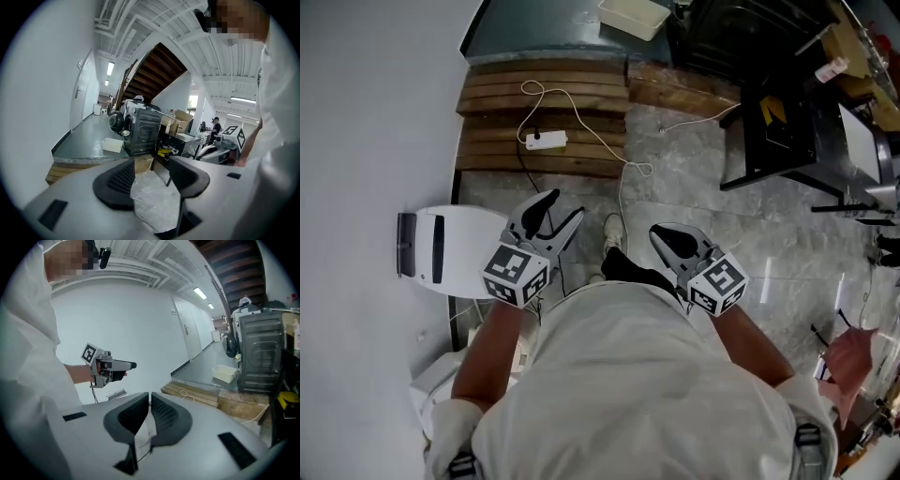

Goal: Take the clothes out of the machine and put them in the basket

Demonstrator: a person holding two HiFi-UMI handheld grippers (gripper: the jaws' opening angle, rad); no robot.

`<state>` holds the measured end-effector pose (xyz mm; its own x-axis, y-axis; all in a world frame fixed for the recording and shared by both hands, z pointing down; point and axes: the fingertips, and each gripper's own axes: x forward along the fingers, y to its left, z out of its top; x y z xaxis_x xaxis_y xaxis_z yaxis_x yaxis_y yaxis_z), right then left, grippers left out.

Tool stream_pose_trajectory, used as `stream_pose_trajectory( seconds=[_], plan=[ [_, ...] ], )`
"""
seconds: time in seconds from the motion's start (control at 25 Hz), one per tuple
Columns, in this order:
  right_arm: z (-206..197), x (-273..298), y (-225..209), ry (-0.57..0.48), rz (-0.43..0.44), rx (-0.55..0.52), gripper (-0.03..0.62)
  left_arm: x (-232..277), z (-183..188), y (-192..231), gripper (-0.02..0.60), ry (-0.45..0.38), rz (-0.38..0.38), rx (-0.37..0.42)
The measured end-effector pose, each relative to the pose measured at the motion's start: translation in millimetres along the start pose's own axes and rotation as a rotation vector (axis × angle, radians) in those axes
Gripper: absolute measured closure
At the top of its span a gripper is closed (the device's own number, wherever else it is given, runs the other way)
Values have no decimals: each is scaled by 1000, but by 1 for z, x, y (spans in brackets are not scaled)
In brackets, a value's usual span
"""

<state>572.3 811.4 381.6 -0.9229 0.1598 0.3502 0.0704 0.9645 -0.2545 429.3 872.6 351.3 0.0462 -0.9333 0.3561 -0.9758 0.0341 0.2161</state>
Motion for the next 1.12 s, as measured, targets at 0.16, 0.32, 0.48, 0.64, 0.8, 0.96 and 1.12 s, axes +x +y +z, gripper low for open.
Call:
stream_pose_trajectory(
  seconds=[0.16,0.32,0.48,0.64,0.8,0.96,1.12],
  plan=[
    [30,27,-53,-13,32,-8,586,45,40,32,357,23,18,40],
    [50,48,-98,-20,53,-11,586,85,74,55,356,8,37,59],
    [66,67,-135,-27,56,-1,586,116,98,74,356,3,44,55],
    [83,90,-164,-27,65,1,586,139,116,100,354,3,52,50],
    [98,124,-192,-16,61,8,586,160,129,143,354,7,58,33],
    [116,160,-228,-10,26,17,586,191,141,192,354,9,40,19],
    [134,208,-264,11,-12,31,586,233,158,246,354,8,-6,24]
  ],
)
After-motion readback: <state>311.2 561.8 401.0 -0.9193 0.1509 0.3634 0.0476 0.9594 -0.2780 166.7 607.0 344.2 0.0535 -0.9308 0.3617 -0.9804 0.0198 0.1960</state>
